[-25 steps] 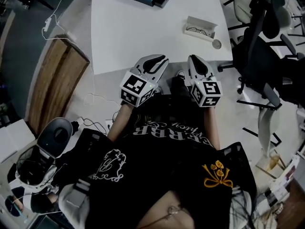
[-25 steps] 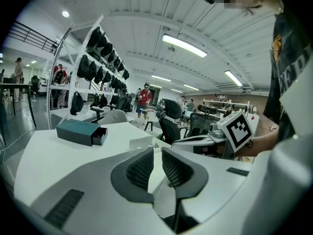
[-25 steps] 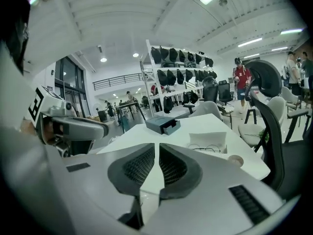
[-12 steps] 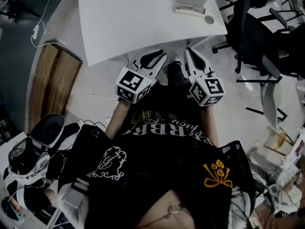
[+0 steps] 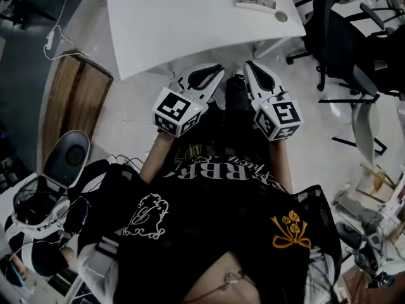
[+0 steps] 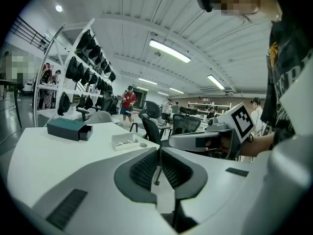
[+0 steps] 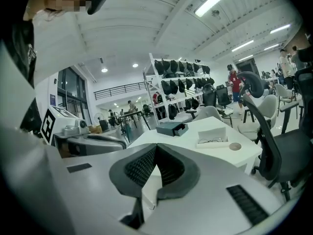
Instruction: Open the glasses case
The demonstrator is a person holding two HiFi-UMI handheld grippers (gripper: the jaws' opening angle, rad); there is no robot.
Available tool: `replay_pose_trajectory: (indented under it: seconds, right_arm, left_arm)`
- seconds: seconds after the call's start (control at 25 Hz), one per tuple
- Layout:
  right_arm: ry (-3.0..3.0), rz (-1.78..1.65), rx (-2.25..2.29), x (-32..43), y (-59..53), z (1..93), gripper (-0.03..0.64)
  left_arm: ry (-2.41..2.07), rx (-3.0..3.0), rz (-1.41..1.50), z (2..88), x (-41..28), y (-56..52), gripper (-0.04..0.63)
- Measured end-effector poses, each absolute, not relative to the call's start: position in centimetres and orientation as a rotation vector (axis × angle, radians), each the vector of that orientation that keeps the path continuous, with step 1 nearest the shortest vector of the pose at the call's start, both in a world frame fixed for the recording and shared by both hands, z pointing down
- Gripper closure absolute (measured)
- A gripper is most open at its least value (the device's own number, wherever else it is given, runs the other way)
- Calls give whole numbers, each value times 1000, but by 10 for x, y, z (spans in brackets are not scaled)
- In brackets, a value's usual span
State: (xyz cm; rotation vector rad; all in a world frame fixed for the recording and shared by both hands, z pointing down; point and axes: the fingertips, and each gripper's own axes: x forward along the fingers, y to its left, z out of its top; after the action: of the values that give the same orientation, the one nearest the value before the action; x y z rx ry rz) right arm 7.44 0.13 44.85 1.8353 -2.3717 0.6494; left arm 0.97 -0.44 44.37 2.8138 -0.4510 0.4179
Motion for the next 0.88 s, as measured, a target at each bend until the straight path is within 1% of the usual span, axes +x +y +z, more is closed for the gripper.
replay_pose_trajectory:
  seconds: [0.32,0.88]
  right_arm:
    - [-2374,622,1784,64,4,446,603]
    - [-2349,601,1738,52,3,441,603]
  left_arm:
    - [-450,2829,373,436,4,0,566]
    - [-457,2853,361,430,-6,4,566]
